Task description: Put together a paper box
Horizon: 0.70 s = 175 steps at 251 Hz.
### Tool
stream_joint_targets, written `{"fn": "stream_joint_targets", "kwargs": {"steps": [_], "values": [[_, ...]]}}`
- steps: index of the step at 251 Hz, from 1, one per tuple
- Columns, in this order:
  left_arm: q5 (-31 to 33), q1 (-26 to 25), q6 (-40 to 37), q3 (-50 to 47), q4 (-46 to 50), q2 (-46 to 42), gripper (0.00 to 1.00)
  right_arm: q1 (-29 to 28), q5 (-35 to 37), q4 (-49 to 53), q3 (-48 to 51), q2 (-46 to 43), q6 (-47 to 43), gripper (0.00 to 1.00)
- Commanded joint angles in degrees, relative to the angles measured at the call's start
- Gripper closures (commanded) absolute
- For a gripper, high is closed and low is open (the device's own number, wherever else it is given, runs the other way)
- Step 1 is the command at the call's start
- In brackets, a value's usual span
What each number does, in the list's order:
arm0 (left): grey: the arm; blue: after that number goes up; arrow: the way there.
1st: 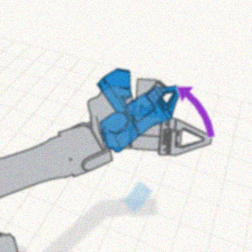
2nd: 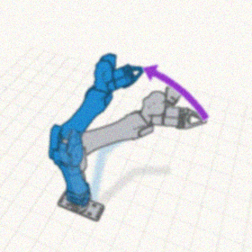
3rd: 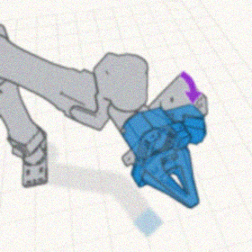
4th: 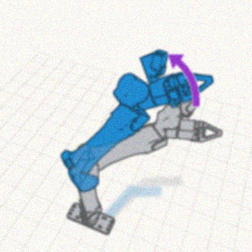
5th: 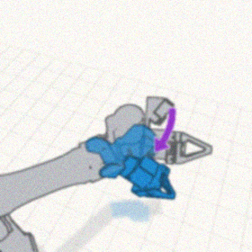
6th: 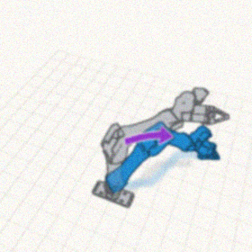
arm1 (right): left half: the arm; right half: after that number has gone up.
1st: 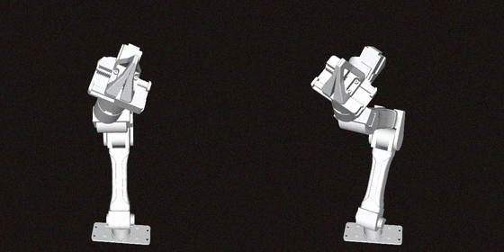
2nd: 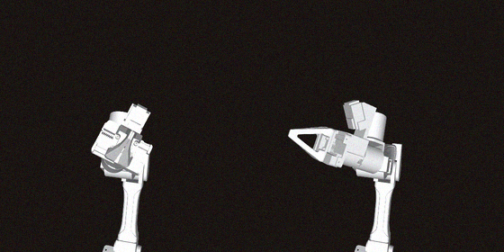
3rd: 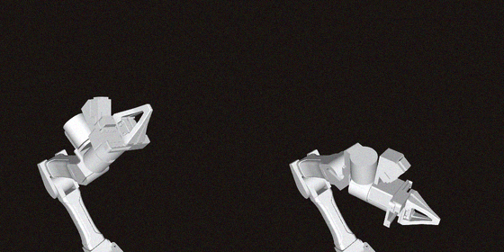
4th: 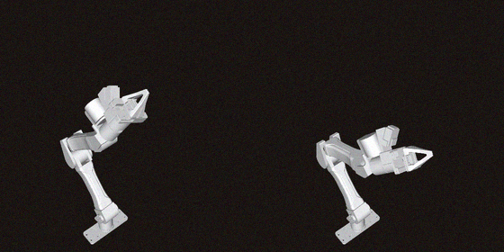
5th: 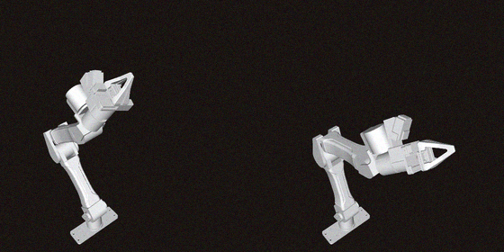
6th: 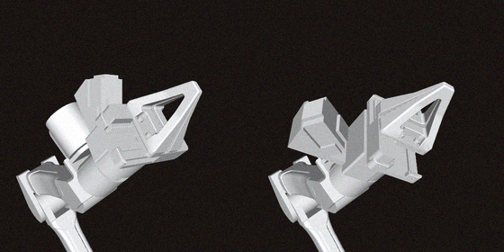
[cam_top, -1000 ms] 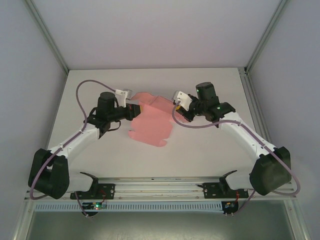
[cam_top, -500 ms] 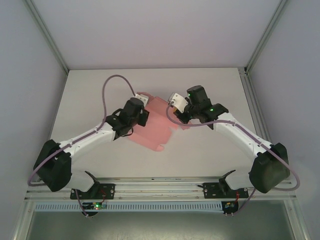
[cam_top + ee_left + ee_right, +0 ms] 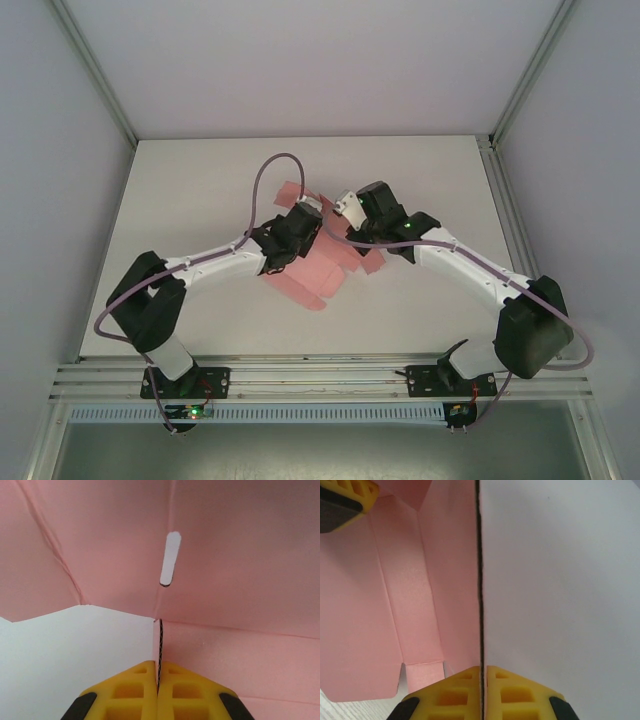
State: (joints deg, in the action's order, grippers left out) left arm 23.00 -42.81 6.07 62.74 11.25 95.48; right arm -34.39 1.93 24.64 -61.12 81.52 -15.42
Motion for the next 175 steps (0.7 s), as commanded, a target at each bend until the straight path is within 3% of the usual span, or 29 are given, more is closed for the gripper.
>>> {"fn": "stream_joint_targets", "kwargs": {"steps": [1, 70, 108, 140, 175], "values": [[-3.0, -2.7, 3.6, 2.6, -0.9, 2.0, 0.99, -1.4, -0.3, -6.5, 1.0, -0.3, 2.1, 1.0], [-3.3, -2.4, 8.5, 4.6, 2.3, 3.3, 0.94, -2.6, 4.0, -8.6, 3.6, -0.6, -5.8, 1.0], [-8.6, 1.0, 13.1, 1.5, 2.8, 1.6, 0.71, -4.3, 6.0, -9.9, 5.3, 0.1, -15.7, 1.0], [-13.0, 4.2, 16.4, -1.9, 4.1, -1.4, 0.64, -4.6, 5.5, -11.0, 4.6, 2.7, -21.6, 1.0], [-18.7, 7.2, 18.3, -5.3, 6.2, -7.1, 0.43, -5.0, 9.1, -10.3, 1.6, 6.8, -30.0, 1.0]]}}
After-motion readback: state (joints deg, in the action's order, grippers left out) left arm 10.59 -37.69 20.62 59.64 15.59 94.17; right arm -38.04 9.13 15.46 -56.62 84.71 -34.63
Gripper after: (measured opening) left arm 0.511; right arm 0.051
